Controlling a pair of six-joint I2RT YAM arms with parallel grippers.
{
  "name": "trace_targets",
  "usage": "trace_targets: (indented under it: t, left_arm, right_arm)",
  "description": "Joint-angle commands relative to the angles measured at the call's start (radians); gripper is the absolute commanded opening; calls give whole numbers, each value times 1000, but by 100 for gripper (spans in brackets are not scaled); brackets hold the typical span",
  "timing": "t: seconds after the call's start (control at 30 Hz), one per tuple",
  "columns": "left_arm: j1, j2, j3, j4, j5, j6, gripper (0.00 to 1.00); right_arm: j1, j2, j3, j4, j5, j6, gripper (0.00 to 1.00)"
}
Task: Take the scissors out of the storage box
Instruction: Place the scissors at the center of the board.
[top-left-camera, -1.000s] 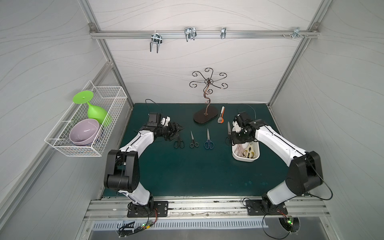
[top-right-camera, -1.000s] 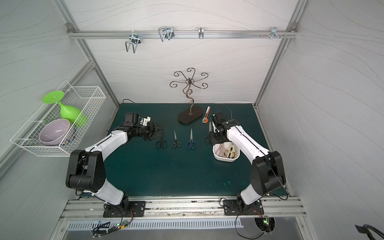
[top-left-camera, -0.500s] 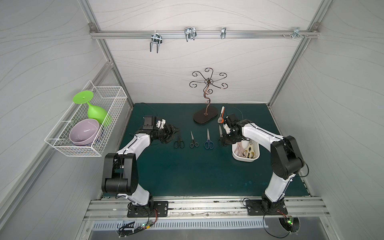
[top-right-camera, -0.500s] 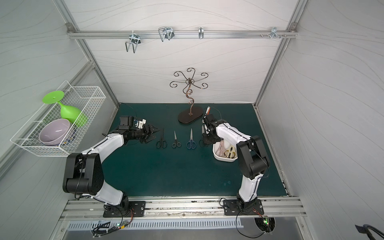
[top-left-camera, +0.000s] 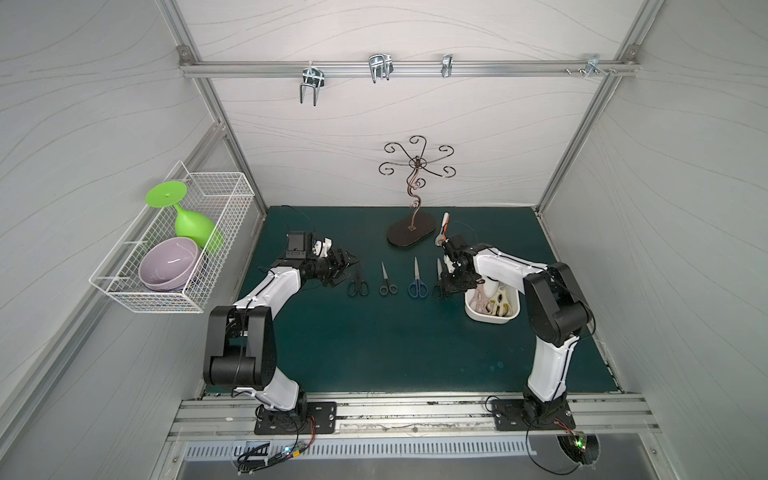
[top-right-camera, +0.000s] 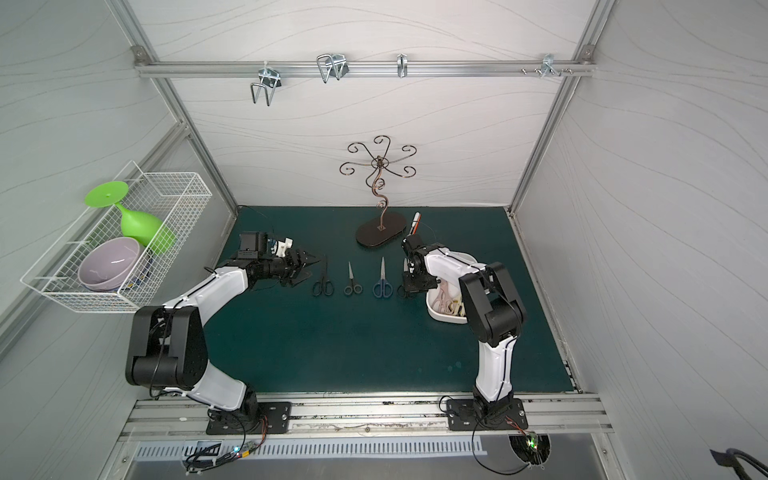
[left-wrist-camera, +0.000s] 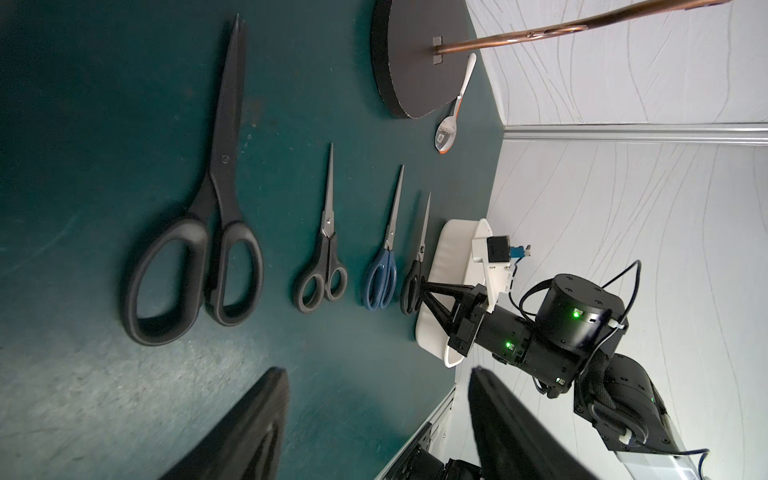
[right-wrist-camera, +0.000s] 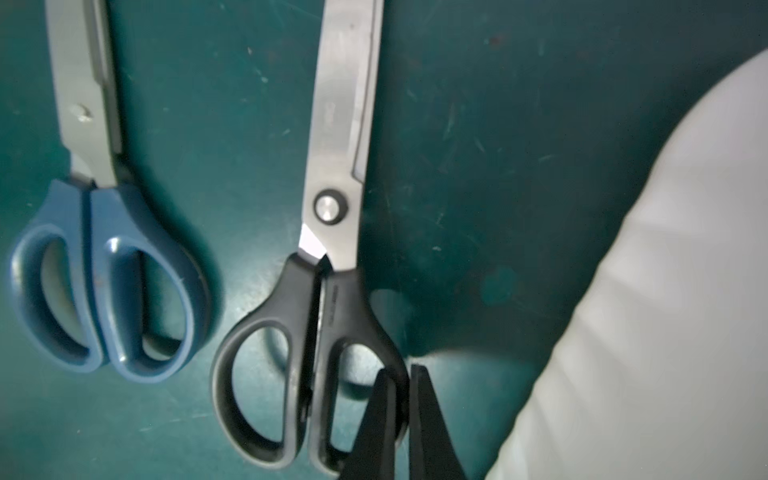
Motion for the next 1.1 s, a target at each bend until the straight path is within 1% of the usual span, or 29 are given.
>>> trace_targets:
  t: [0.0, 0.13, 0.37, 0.6, 0.77, 0.83, 0.9, 1.07]
  left_arm:
    - [6, -18, -1, 31, 16, 10, 73]
    - [6, -20, 0, 33, 16, 10, 73]
    - [6, -16, -2, 39, 19, 5, 73]
    - [6, -22, -5, 40, 22, 3, 73]
    - [6, -21, -4, 39, 24, 1, 73]
    - [7, -18, 0, 42, 25, -1, 73]
    - [6, -18, 1, 42, 28, -4, 73]
    - [6, -13, 7, 42, 44, -2, 73]
  right_arm:
    - [-1, 32, 4, -12, 40, -13, 4]
    - [-9, 51, 11, -35, 70, -27, 5]
    - [-30, 53, 5, -28, 47, -34, 7]
    - [-32, 70, 38, -46, 86, -59, 9]
    - [-32, 69, 50, -56, 84, -67, 18]
    - [-32, 66, 53, -60, 84, -69, 28]
    - [-33, 57, 59, -65, 82, -70, 29]
    - [-33, 14, 86, -89, 60, -59, 28]
